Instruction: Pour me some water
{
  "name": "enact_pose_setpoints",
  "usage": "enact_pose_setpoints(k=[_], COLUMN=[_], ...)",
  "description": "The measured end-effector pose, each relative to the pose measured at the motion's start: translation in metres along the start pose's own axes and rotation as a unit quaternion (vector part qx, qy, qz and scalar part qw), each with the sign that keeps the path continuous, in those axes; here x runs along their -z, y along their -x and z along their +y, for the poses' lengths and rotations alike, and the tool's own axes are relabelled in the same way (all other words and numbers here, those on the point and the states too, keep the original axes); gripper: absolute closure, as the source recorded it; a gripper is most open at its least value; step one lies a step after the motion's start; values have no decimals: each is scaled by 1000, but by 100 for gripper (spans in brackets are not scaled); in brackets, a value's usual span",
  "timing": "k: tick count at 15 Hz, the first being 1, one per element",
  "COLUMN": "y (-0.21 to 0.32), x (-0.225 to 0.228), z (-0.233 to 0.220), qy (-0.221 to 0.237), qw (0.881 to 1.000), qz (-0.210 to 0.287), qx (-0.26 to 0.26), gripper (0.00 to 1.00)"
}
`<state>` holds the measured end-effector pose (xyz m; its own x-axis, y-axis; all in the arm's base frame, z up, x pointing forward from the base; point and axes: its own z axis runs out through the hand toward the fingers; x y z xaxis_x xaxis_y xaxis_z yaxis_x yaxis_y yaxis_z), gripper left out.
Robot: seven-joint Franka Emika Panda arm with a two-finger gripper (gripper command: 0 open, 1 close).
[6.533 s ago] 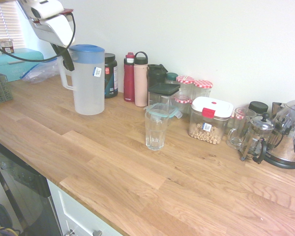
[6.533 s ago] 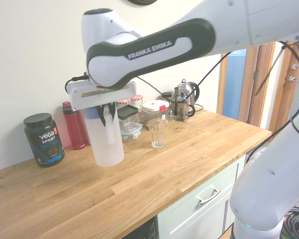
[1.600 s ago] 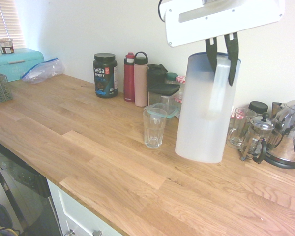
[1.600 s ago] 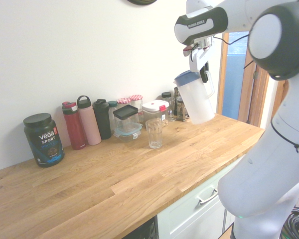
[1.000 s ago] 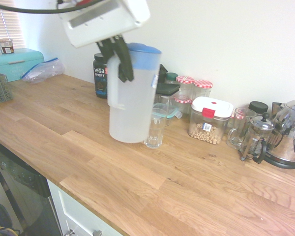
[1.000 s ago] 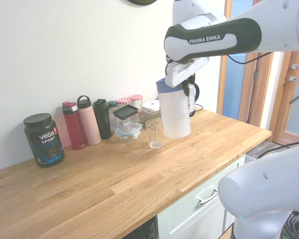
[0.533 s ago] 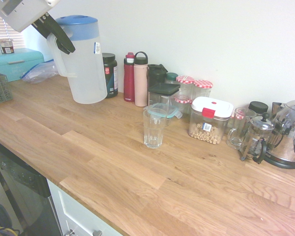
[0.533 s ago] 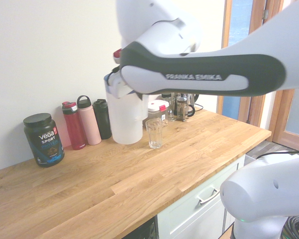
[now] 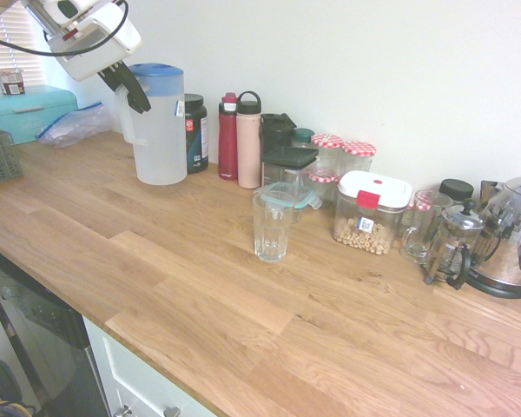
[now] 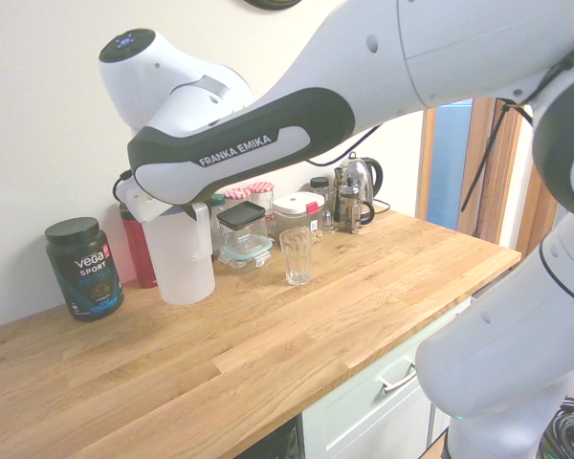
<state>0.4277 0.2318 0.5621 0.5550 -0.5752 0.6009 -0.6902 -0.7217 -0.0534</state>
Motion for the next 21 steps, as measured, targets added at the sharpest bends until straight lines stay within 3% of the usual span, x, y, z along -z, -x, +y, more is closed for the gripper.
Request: enact_pose_setpoints(k=[6,13,14,21], y=[43,47,48,66], x=[-35,-70,-71,-63], z=[-24,-29,-29,-29], qy=[18,29,30,28], qw=[1000,999,999,999], qz=[1,-15,-17,-17], qx=[-5,-21,-23,-26], gripper=[100,100,0,0])
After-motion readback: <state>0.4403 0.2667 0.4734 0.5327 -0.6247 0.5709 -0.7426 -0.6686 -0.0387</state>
